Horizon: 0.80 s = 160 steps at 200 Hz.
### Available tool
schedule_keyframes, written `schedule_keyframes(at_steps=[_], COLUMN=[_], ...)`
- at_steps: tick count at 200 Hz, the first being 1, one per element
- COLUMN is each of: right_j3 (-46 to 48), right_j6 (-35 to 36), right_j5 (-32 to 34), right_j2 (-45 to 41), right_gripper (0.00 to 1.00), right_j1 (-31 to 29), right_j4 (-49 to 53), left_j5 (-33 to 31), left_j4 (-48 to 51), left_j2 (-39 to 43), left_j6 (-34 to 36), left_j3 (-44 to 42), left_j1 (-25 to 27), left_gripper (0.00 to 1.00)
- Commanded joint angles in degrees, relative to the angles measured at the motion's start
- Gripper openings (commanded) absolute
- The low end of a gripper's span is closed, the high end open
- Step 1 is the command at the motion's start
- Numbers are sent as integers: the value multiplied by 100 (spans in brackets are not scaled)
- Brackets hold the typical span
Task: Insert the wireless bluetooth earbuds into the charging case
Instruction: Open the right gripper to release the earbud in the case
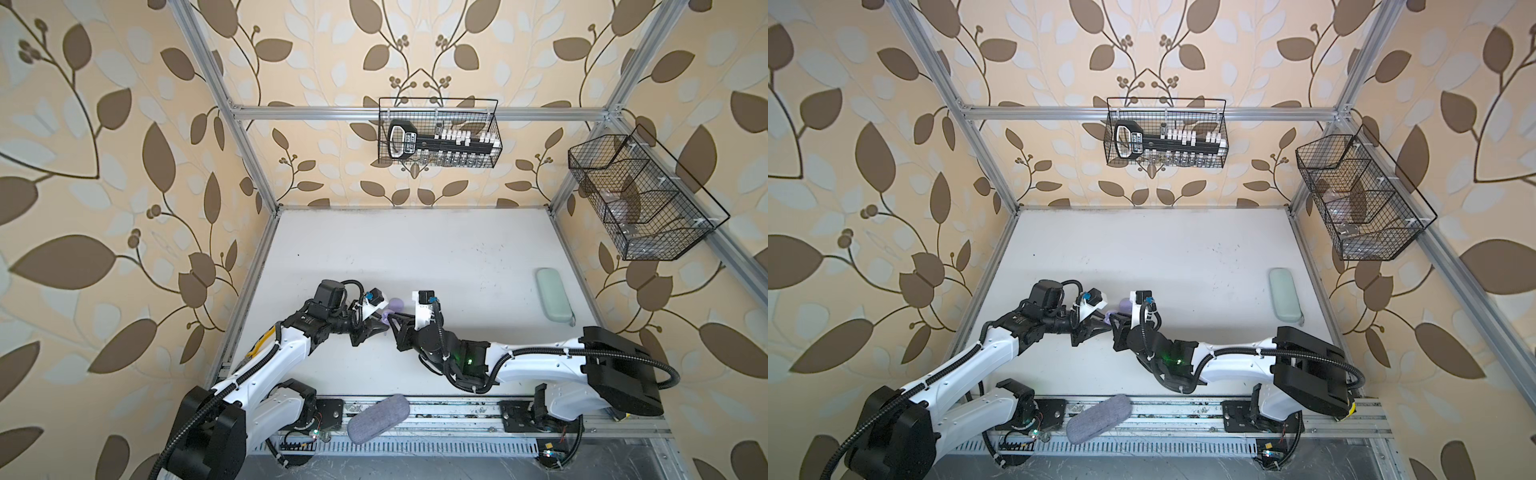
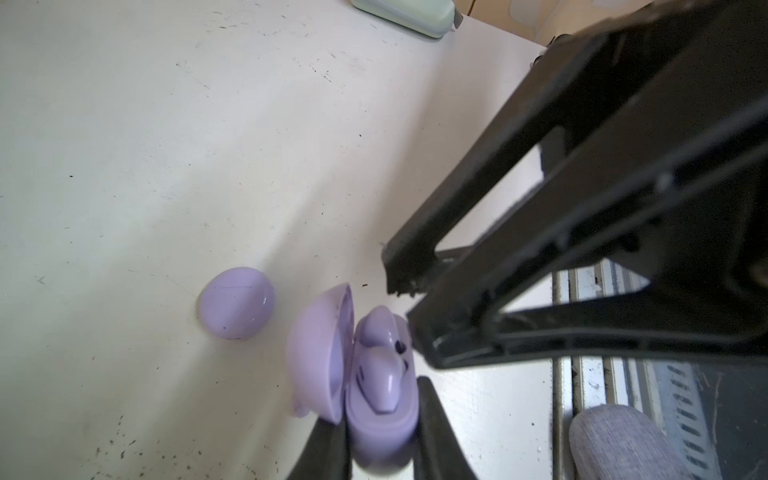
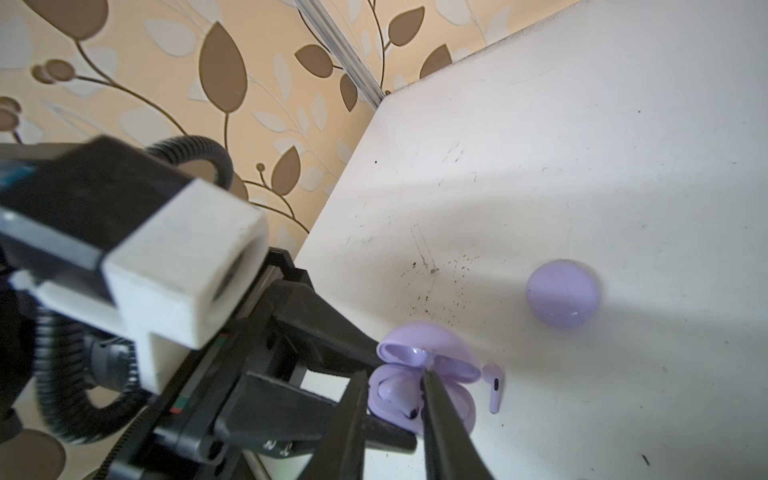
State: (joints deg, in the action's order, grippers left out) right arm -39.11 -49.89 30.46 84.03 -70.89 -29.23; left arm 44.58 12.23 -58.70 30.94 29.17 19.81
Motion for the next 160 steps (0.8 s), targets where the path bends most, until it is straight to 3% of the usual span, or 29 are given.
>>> schedule_keyframes(at_steps=[1, 160], right_j3=[88, -307], right_j6=[31, -118], right_j5=[66, -448], right_j2=[-108, 145], right_gripper=[25, 26], right_j1=[14, 302], right_j4=[32, 800], left_j5=[200, 209], left_j4=[-89, -72], left_j2=[7, 25], left_j6=[72, 103], left_j3=[231, 228], left_j1=[-13, -13], left_gripper=[0, 0])
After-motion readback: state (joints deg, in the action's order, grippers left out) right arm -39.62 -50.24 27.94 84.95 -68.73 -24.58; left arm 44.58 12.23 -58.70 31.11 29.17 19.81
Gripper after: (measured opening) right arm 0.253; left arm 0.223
